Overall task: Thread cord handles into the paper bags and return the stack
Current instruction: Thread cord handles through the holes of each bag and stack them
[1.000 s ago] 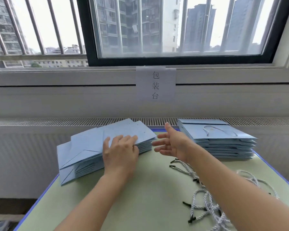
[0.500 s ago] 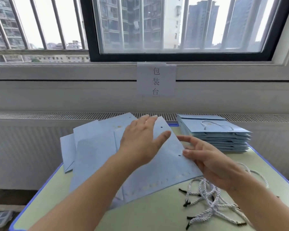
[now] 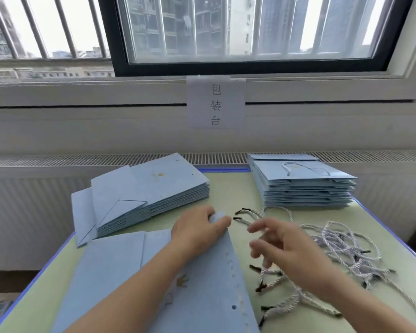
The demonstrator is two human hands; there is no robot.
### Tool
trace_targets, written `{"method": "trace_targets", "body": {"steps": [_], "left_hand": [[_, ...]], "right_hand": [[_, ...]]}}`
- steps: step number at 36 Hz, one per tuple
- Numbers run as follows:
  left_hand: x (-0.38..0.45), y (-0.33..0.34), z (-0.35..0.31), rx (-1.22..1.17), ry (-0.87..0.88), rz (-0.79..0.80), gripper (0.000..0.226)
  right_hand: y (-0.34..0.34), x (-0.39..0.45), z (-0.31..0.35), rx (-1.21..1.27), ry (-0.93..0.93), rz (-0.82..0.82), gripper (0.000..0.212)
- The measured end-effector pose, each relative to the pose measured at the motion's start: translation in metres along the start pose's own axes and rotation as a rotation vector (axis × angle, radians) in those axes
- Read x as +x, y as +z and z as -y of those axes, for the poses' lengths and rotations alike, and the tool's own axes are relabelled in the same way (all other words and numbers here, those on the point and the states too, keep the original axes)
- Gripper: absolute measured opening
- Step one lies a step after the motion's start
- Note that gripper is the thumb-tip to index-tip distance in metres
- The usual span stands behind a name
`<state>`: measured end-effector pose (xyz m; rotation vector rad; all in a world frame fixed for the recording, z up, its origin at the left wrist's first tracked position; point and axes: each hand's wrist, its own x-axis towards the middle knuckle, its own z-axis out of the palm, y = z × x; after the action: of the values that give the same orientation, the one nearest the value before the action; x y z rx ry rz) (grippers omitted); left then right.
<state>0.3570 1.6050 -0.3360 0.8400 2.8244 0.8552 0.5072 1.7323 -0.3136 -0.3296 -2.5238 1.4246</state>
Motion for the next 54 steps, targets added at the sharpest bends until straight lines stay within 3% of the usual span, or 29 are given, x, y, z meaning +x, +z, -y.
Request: {"method": "trace_targets", "body": {"steps": [3, 7, 12, 17, 20, 24, 26, 30, 33, 38, 43, 47, 54], "left_hand": [[0.007, 0.006, 0.010, -0.077, 0.023, 0.037, 0.039], [0.011, 0.010, 0.016, -0.107, 0.053, 0.031, 0.041], [0.010, 0.014, 0.021, -0.146, 0.084, 0.000, 0.040], [0.010, 0.014, 0.021, -0.147, 0.097, -0.001, 0.036], [0.010, 0.015, 0.022, -0.127, 0.108, 0.005, 0.037], [0.011, 0.016, 0.022, -0.106, 0.094, 0.001, 0.041], [0.011, 0.016, 0.021, -0.104, 0.094, 0.005, 0.038], [0.011, 0.015, 0.021, -0.108, 0.102, 0.016, 0.035], [0.011, 0.015, 0.020, -0.136, 0.109, 0.013, 0.035], [0.012, 0.014, 0.026, -0.308, 0.122, 0.046, 0.031], [0.013, 0.012, 0.027, -0.449, 0.136, 0.053, 0.030], [0.009, 0.008, 0.025, -0.566, 0.162, 0.082, 0.029], [0.010, 0.002, 0.025, -0.706, 0.049, 0.199, 0.035]], "right_hand": [[-0.010, 0.033, -0.003, -0.418, -0.058, -0.152, 0.007], [-0.005, 0.071, -0.003, -0.768, -0.007, -0.114, 0.016], [0.009, 0.097, -0.010, -0.919, 0.017, -0.023, 0.023], [0.014, 0.107, -0.015, -0.907, -0.072, -0.014, 0.015], [0.004, 0.115, -0.015, -0.633, -0.046, -0.075, 0.008], [-0.016, 0.118, 0.004, 0.223, 0.021, -0.131, 0.020], [-0.029, 0.118, 0.016, 0.484, 0.006, -0.126, 0.023], [-0.051, 0.119, 0.038, 0.813, -0.087, -0.174, 0.027], [-0.065, 0.115, 0.052, 0.864, -0.163, -0.202, 0.025], [-0.065, 0.099, 0.057, 0.679, -0.190, -0.091, 0.021], [-0.019, 0.081, 0.019, 0.074, 0.011, 0.208, 0.018], [0.007, 0.075, -0.004, -0.348, -0.004, 0.301, 0.024], [0.027, 0.081, -0.006, -0.498, -0.042, 0.367, 0.035]]}}
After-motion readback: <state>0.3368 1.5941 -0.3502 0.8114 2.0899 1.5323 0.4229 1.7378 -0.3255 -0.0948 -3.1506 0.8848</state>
